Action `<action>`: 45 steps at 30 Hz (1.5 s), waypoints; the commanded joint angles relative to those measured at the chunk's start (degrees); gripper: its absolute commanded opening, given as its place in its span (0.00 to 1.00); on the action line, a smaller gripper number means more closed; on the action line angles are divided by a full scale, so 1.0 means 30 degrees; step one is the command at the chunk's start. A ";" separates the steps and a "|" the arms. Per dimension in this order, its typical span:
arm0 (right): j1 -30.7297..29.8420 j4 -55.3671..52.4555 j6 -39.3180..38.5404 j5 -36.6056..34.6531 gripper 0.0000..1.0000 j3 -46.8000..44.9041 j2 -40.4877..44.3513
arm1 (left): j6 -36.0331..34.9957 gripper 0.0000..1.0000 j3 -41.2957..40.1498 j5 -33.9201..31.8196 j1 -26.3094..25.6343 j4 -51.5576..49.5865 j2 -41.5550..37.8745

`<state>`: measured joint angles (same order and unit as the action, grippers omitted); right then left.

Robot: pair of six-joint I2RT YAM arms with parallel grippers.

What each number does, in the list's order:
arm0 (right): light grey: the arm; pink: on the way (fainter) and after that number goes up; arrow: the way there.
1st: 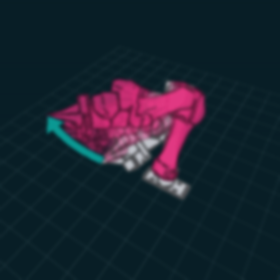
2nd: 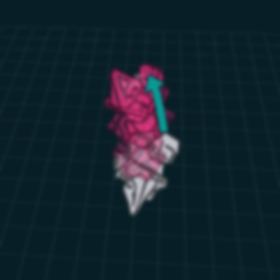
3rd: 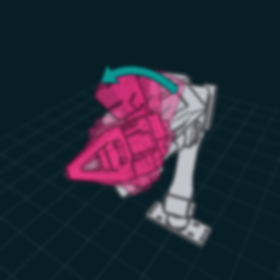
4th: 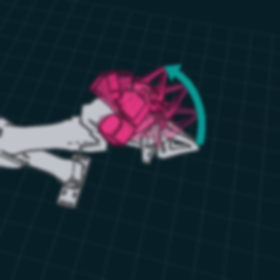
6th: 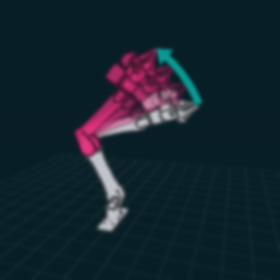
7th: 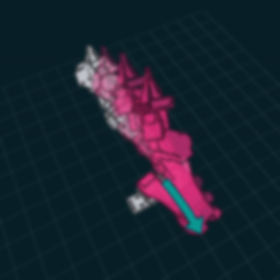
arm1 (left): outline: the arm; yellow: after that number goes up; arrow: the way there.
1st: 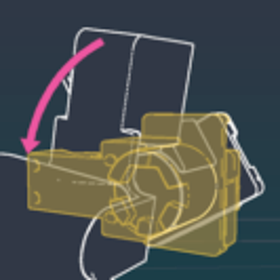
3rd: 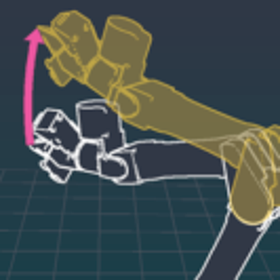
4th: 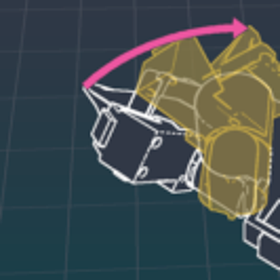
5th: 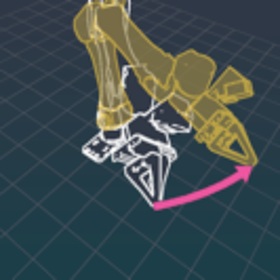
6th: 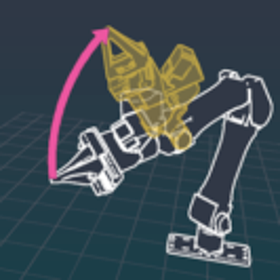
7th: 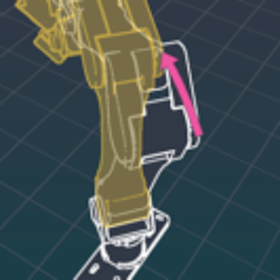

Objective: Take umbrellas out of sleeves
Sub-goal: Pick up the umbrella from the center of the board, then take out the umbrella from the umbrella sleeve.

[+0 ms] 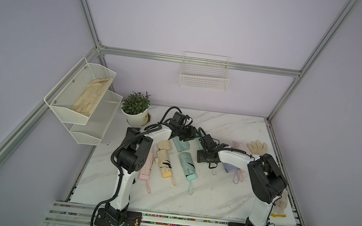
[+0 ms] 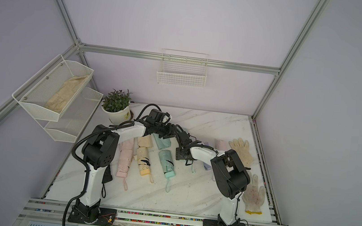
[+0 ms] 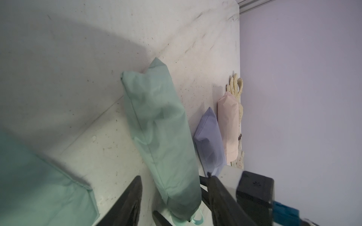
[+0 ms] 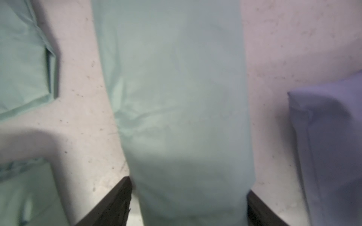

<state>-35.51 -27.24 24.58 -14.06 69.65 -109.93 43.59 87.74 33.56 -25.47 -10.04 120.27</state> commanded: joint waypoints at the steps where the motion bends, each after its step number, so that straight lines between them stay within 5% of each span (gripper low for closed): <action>1: -0.0410 -0.1747 0.0855 -0.1665 0.79 0.1024 -0.1351 | -0.1341 0.55 -0.0767 -0.0182 0.0134 0.0134 -0.1738; 8: -0.0411 -0.2693 0.1374 -0.2430 0.73 0.2125 -0.2553 | -0.2435 0.55 -0.1084 -0.0514 0.0140 -0.1072 -0.2647; 11: -0.0414 -0.2711 0.1649 -0.2843 0.54 0.1833 -0.2507 | -0.2521 0.55 -0.1144 -0.0530 0.0173 -0.1193 -0.2623; 15: -0.0412 -0.2609 0.1487 -0.3224 0.43 0.1121 -0.2088 | -0.2498 0.55 -0.1180 -0.0542 0.0172 -0.1241 -0.2616; 23: -0.0293 -0.1354 -0.0139 -0.1935 0.42 -0.0483 -0.0720 | -0.2041 0.55 -0.0979 -0.0787 -0.0017 -0.1193 -0.2337; 31: 0.0214 0.1901 -0.1043 0.2337 0.42 -0.3811 0.2561 | -0.0295 0.55 -0.0251 0.0727 -0.0070 0.0605 -0.0484; 45: 0.0410 0.3294 -0.1543 0.4324 0.42 -0.5393 0.5109 | 0.0986 0.55 0.1924 0.0123 -0.0522 0.1256 0.1938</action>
<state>-34.44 -20.01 20.64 -2.74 53.76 -96.64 45.15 88.79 34.04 -26.57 -9.28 126.06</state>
